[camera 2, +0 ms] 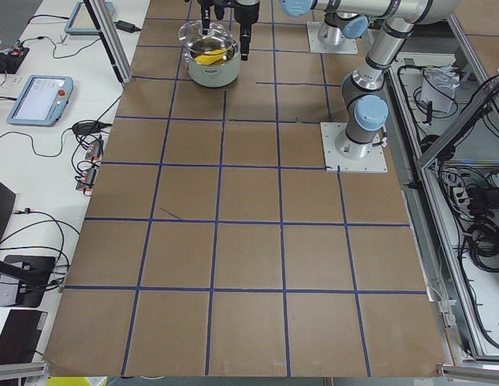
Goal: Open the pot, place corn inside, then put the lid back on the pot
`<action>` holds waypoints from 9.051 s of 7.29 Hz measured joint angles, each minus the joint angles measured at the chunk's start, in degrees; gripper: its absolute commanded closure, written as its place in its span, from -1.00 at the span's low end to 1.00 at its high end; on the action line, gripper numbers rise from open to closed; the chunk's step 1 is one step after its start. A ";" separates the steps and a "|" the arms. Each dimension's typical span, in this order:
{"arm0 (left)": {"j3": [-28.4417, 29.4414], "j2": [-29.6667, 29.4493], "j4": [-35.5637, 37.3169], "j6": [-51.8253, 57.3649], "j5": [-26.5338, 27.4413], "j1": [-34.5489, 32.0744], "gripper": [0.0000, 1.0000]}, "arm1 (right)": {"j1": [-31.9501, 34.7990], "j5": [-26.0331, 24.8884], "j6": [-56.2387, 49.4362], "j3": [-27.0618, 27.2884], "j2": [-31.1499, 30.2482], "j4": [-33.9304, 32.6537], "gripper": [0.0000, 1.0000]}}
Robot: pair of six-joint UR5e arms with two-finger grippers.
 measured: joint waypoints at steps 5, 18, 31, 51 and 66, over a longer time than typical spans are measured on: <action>0.59 -1.21 1.01 -0.04 -0.02 0.05 -1.00 | 0.65 0.25 -0.07 -0.60 1.59 0.95 0.22; 0.31 -0.27 0.40 -0.13 -0.47 -0.22 -1.00 | 0.21 0.46 -0.21 -4.68 3.85 7.33 0.22; 0.66 0.03 0.51 -0.78 -0.78 -0.26 -1.00 | 0.47 0.79 0.00 -4.53 3.95 8.35 0.22; 1.26 -0.71 0.97 0.02 -2.93 0.05 -1.00 | -13.59 0.80 -8.19 -6.76 -5.73 18.16 -0.99; -0.41 -0.59 1.11 0.21 -2.56 0.17 -1.00 | -20.49 3.28 -11.94 10.68 -26.82 23.21 -1.00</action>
